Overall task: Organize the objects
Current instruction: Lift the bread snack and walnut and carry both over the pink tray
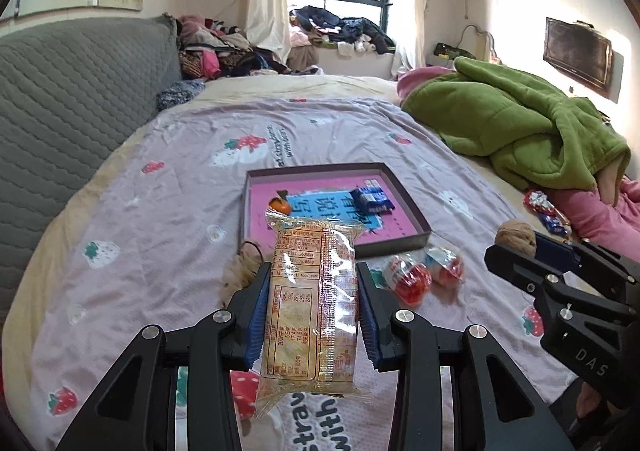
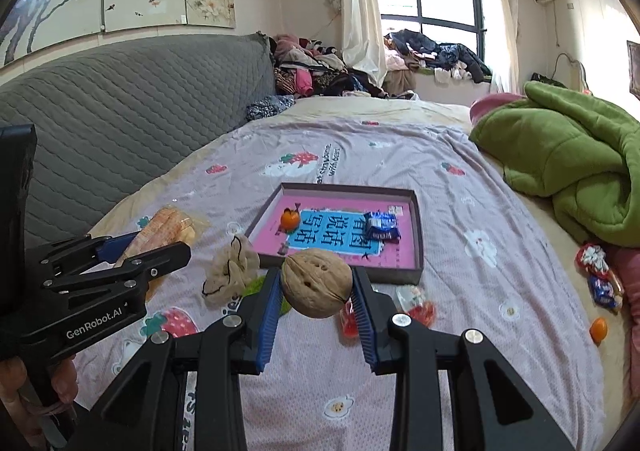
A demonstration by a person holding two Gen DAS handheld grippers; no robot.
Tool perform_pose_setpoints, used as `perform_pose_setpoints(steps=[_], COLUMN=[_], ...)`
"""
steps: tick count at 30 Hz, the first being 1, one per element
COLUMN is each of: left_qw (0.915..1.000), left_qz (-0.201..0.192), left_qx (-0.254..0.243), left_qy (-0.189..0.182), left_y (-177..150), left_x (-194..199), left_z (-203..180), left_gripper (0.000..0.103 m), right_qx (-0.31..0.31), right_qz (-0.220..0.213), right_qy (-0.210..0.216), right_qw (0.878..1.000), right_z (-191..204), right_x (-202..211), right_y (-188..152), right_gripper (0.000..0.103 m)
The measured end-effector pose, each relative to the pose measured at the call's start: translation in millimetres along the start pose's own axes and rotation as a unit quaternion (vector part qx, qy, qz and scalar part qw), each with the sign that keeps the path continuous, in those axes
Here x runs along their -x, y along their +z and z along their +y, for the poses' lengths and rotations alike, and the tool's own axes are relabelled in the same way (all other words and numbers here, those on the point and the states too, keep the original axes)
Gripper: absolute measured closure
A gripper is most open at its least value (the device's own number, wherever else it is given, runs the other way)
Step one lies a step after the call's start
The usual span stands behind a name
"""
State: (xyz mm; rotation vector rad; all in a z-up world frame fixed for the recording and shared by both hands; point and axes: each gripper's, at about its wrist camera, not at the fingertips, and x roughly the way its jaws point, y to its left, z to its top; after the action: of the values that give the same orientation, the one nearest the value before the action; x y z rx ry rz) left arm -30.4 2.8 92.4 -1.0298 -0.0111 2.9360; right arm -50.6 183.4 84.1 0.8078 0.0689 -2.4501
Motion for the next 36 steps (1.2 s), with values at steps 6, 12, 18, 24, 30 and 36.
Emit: perform_pose_setpoints(steps=[6,12,18,24,30,36], left_qw=[0.9999,0.9998,0.9998,0.9999,0.9999,0.9998], left_qz=[-0.006,-0.009,-0.005,-0.006,-0.006,-0.008], left_qx=[0.011,0.01,0.011,0.008,0.01,0.012], left_qy=[0.006,0.016,0.015,0.011,0.011,0.015], left_y=[7.6,12.9,17.7,22.3,24.9,30.4], left_x=[1.6,-1.6,-8.9,-15.0,-16.8,-19.4], left_z=[4.2,3.7,5.5,4.5,4.3,5.6], left_gripper=[0.063,0.063,0.063,0.063,0.063,0.063], right_qx=[0.003,-0.002,-0.003,-0.004,-0.001,0.0], right_qz=[-0.008,-0.011,-0.008,-0.008,-0.009,-0.013], right_qy=[0.003,0.004,0.001,-0.003,-0.005,-0.01], right_qw=[1.0,1.0,1.0,1.0,1.0,1.0], right_z=[3.8,1.8,-2.9,-4.4,-4.6,-8.8], right_x=[-2.4,-7.7,-14.0,-16.9,-17.0,-16.7], right_y=[10.0,15.3,20.9,24.2,29.1,38.6], right_gripper=[0.068,0.068,0.068,0.068,0.068,0.068])
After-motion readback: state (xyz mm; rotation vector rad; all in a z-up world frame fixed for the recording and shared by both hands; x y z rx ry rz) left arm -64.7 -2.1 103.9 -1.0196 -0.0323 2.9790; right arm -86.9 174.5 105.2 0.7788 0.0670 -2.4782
